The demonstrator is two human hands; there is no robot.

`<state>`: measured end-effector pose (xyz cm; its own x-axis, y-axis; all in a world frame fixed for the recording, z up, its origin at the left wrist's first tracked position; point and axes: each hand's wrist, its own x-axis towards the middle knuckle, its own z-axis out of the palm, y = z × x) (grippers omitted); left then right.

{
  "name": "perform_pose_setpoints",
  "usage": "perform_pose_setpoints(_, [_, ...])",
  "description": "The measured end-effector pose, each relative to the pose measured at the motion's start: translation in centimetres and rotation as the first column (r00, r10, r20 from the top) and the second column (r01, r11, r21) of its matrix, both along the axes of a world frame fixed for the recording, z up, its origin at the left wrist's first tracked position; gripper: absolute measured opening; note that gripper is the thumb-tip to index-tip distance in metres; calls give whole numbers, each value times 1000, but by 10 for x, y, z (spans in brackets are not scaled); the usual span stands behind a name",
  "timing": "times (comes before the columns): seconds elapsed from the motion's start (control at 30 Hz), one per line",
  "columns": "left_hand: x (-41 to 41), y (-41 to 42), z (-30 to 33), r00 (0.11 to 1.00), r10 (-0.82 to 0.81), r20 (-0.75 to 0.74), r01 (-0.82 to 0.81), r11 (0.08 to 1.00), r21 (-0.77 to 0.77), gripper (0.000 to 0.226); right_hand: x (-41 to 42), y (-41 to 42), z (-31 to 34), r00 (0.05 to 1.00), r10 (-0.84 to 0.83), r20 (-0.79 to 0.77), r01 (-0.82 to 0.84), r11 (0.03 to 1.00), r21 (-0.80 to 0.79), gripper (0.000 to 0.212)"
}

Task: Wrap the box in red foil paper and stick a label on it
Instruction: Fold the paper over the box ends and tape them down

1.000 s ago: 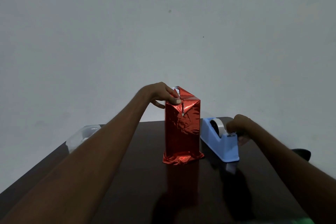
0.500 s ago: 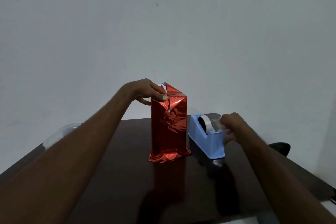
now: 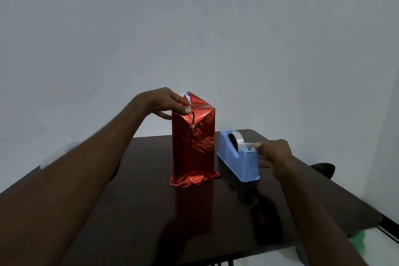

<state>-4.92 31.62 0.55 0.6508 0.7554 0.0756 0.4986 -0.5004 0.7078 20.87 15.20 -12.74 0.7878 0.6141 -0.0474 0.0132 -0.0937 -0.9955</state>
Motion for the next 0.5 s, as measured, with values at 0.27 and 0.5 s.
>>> perform_pose_setpoints(0.27, [-2, -1, 0, 1000, 4, 8, -3, 1000, -13, 40, -11, -11, -25, 995, -100, -19, 102, 986, 135, 7])
perform_pose_setpoints(0.5, [-2, -6, 0, 1000, 1, 4, -1, 1000, -1, 41, -27, -6, -53, 974, -210, -85, 223, 955, 195, 16])
